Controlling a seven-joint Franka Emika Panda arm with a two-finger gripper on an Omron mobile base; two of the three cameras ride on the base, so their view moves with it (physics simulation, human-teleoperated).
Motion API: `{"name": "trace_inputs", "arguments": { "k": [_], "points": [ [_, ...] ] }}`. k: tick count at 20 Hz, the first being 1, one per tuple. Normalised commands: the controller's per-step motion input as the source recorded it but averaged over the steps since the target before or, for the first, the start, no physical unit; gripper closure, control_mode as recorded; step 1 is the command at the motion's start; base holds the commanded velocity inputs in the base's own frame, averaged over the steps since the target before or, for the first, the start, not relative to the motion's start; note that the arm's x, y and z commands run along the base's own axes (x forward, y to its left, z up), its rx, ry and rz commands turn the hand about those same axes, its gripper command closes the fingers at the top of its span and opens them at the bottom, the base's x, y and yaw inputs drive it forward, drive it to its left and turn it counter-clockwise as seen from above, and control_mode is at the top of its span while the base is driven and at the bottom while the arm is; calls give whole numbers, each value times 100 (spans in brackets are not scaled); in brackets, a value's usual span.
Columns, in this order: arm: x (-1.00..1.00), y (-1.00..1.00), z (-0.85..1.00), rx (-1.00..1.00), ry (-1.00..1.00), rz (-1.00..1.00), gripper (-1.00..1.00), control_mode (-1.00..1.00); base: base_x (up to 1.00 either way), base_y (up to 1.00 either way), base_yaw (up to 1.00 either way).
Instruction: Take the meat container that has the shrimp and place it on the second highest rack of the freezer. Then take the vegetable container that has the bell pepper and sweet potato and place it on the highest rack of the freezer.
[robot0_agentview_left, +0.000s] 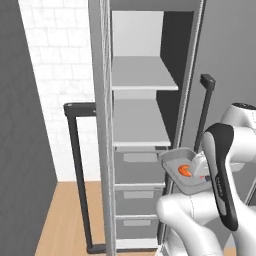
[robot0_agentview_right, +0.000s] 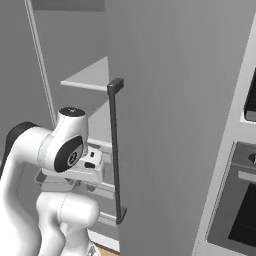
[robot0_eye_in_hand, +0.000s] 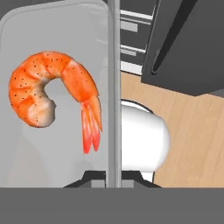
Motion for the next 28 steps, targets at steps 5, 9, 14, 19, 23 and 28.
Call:
{"name": "trace_inputs", "arguments": {
  "k": [5, 9, 14, 19, 23, 28],
  "points": [
    [0, 0, 0, 0, 0, 0, 100, 100, 32, 22, -11],
    [0, 0, 0, 0, 0, 0, 100, 100, 59, 0, 0],
    [0, 0, 0, 0, 0, 0, 100, 100, 36, 0, 0],
    [0, 0, 0, 0, 0, 0, 100, 100, 0, 0, 0],
    [0, 0, 0, 0, 0, 0, 100, 100, 0, 0, 0],
    [2, 9, 0, 0, 0, -1, 100, -100, 0, 0, 0]
  ]
}}
